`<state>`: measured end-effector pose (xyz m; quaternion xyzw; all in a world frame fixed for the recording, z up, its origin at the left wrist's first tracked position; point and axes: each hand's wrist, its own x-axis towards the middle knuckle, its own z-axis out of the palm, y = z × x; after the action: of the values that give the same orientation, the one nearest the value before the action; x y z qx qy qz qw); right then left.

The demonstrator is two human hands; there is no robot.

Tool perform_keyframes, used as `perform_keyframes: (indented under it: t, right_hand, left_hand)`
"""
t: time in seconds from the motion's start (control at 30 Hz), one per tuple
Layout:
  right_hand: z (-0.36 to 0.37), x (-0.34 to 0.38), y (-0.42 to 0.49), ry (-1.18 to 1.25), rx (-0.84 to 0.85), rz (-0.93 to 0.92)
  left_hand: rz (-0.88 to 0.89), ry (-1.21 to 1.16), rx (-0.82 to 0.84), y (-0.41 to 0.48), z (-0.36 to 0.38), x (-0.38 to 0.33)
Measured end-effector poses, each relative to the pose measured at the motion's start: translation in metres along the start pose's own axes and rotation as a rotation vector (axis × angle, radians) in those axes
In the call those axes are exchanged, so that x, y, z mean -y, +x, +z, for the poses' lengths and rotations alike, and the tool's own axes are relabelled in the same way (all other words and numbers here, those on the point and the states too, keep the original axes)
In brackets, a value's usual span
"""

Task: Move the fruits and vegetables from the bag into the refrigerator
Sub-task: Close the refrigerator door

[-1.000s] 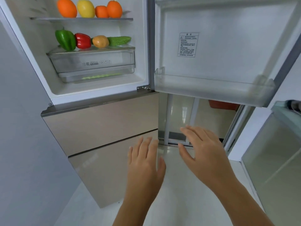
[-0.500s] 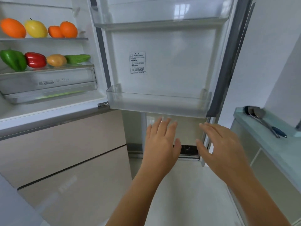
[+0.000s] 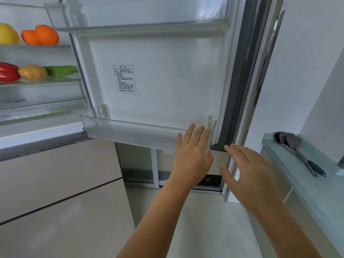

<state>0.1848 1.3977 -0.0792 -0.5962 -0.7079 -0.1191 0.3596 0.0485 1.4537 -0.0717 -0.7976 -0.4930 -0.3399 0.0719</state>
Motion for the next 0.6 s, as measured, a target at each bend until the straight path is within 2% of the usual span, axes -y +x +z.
perform_keyframes:
  t: [0.2, 0.6]
  right_hand:
    - [0.005, -0.005, 0.005, 0.030, 0.027, -0.005]
    - [-0.017, 0.035, -0.023, 0.088, -0.044, -0.064]
  left_hand:
    - [0.039, 0.078, -0.126, -0.004, 0.001, 0.000]
    - [0.036, 0.017, -0.144, -0.064, -0.045, 0.019]
